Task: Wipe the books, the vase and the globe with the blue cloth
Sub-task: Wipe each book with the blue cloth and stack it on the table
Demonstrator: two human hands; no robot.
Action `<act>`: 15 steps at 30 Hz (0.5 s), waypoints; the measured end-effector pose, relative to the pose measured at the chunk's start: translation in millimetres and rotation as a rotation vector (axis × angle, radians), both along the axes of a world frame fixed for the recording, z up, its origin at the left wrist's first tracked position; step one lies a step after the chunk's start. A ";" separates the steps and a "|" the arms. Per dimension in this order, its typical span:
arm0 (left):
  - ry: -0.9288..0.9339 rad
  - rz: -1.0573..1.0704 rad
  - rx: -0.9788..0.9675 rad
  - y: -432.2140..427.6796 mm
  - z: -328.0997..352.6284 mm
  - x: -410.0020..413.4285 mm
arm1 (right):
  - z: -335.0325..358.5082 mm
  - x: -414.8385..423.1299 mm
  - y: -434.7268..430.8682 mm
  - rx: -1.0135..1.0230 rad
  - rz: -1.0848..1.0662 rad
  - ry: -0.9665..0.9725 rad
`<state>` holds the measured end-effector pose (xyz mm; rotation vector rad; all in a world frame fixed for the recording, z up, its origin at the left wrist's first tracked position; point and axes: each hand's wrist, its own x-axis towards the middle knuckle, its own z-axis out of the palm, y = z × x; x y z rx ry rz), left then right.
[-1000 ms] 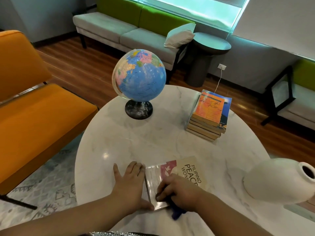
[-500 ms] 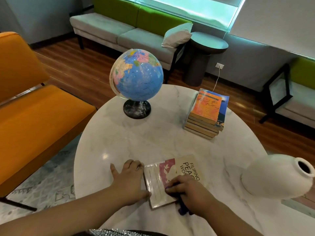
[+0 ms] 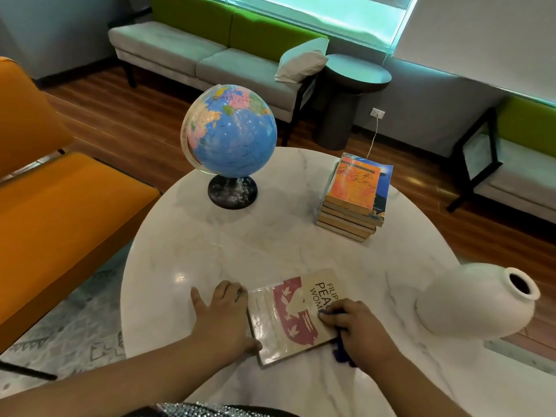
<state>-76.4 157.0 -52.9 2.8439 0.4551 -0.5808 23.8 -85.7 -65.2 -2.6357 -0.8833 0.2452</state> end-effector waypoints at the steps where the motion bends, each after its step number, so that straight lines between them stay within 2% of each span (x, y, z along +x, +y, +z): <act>1: 0.008 -0.003 0.005 -0.3 0.4 -0.2 | -2.9 -4.7 6.6 0.017 -0.076 0.024; 2: 0.014 -0.005 0.013 -0.7 0.8 -0.1 | -8.3 -12.8 15.7 0.034 -0.079 0.042; 6: 0.022 -0.011 0.029 -2.8 1.4 1.5 | -19.3 -46.4 36.1 0.076 0.177 0.132; 8: 0.022 -0.014 0.029 -2.5 1.8 1.8 | -14.0 -32.5 27.1 0.051 0.109 0.186; 12: 0.019 -0.007 0.012 -2.4 1.8 1.5 | -14.2 14.9 -0.3 0.007 -0.198 0.134; 15: 0.005 0.008 -0.024 -1.0 0.0 -0.6 | -19.3 21.2 7.7 -0.028 -0.328 0.096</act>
